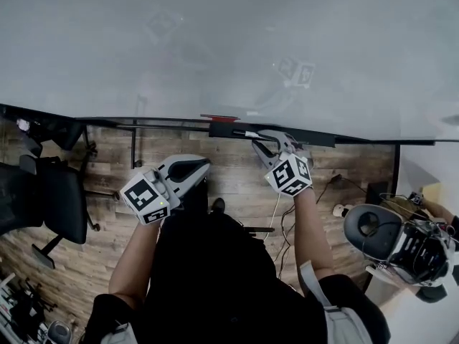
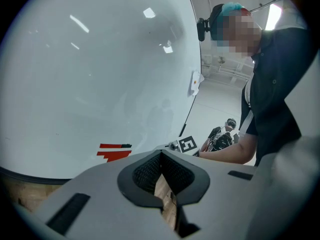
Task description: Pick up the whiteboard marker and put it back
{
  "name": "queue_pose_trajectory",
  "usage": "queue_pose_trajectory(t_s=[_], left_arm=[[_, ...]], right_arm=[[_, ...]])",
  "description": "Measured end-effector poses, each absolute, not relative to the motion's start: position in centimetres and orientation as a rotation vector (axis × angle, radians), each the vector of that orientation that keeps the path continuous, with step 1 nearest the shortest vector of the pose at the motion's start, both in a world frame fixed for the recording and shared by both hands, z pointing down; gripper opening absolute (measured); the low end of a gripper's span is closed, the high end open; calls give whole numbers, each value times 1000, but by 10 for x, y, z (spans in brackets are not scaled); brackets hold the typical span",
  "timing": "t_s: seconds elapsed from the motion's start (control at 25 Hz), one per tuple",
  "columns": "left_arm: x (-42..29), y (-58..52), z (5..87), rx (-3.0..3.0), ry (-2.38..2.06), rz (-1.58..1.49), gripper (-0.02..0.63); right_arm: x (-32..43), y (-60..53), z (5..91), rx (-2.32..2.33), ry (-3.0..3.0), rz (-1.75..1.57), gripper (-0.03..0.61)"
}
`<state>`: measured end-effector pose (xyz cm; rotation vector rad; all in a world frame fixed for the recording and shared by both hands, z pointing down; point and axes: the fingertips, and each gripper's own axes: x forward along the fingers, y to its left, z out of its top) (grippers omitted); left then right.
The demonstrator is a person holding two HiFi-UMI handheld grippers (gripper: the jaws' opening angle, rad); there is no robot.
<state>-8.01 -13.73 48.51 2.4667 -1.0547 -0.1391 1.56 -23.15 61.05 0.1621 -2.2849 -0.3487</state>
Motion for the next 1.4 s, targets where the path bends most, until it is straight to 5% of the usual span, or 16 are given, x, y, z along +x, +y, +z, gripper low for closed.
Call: queue_pose_trajectory(t_s=[0.68, 0.88, 1.4], left_arm=[[2, -92, 383, 2749, -1061, -147, 11], [32, -64, 380, 2753, -1016, -116, 11], [73, 11, 403, 2712, -956, -57, 11]], right_arm=[[48, -104, 392, 340, -2970, -26, 30], [79, -56, 376, 292, -3123, 233, 25], [118, 9, 396, 223, -3217, 285, 25]])
